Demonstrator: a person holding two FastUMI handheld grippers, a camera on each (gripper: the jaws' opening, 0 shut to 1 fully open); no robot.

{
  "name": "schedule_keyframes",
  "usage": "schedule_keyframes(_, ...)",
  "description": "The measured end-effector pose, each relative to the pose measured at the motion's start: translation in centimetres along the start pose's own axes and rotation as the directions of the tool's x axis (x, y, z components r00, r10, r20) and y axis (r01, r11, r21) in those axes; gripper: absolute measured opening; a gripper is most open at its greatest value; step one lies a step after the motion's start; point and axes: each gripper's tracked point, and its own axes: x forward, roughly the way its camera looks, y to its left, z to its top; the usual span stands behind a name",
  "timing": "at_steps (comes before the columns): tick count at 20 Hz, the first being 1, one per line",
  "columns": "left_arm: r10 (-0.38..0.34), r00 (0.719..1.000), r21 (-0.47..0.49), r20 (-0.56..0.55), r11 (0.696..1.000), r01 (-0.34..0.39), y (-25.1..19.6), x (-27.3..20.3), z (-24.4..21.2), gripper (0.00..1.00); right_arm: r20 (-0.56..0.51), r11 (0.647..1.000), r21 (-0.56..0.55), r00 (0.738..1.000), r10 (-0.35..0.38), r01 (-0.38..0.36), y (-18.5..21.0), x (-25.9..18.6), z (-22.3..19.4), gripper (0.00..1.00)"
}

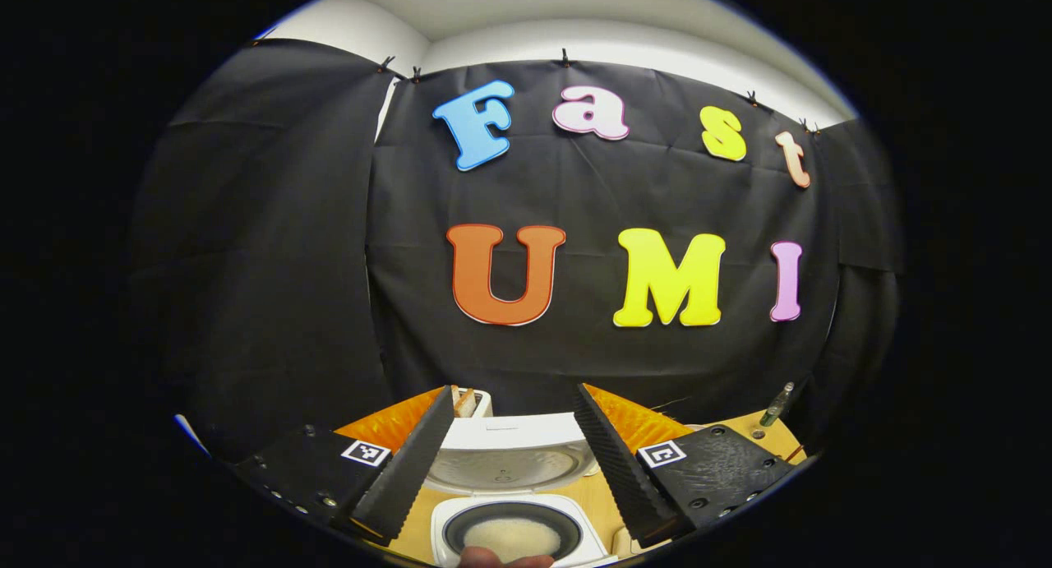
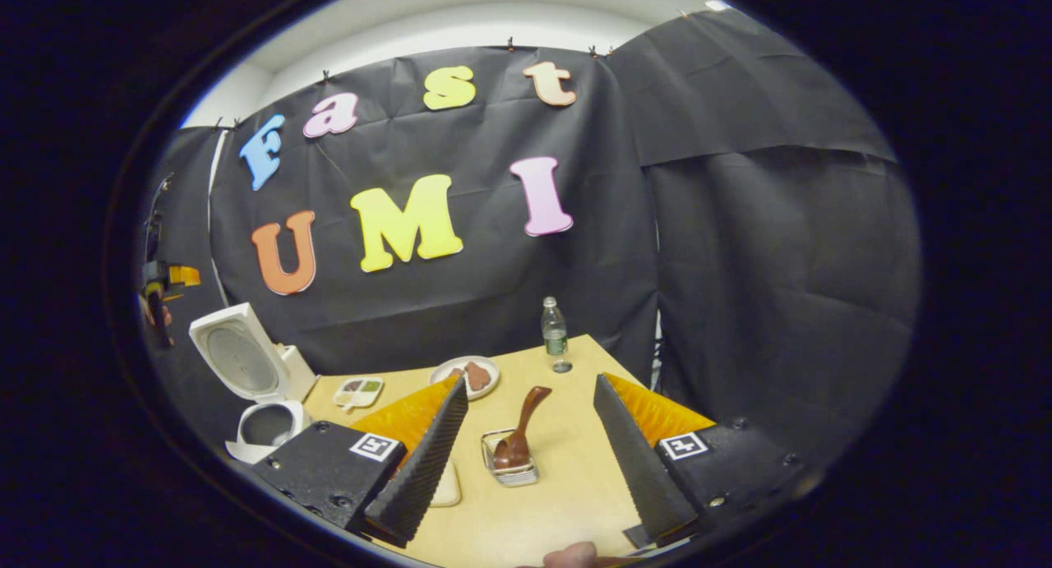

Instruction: Close the left gripper, press the button to open the rice cooker; take a wooden spoon from the chopstick holder with the right hand, scoop a spoonful of rice and pour it into the rice cooker, then put the wooden spoon back into the chopstick holder.

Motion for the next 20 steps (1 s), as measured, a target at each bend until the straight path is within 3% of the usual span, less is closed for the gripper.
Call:
schedule_keyframes(3, 0.017, 0.998, 0.004, -0.063, 1.0, -0.017, 0.7, 3.1, -1.7, 0.94, -0.008, 0.996, 0.0, 0.996, -0.09, 0.09, -2.4, -2.2, -0.8, 0.99)
schedule_keyframes(10, 0.013, 0.991, 0.008, -0.137, 1.0, -0.012, 0.8, 6.9, -3.7, 0.94, -0.041, 0.977, 0.027, 0.976, -0.212, 0.213, -5.9, -4.9, -2.3, 1.0)
schedule_keyframes(15, 0.004, 0.98, -0.003, -0.198, 1.0, -0.004, -0.1, 7.2, -5.7, 0.98, -0.028, 0.98, -0.001, 0.979, -0.201, 0.201, -6.2, -4.1, -1.3, 0.99)
schedule_keyframes(20, -0.002, 0.975, -0.008, -0.222, 1.0, 0.0, -0.4, 5.4, -6.3, 0.97, -0.029, 0.995, -0.011, 0.995, -0.1, 0.1, -3.5, -1.4, -0.4, 1.0)
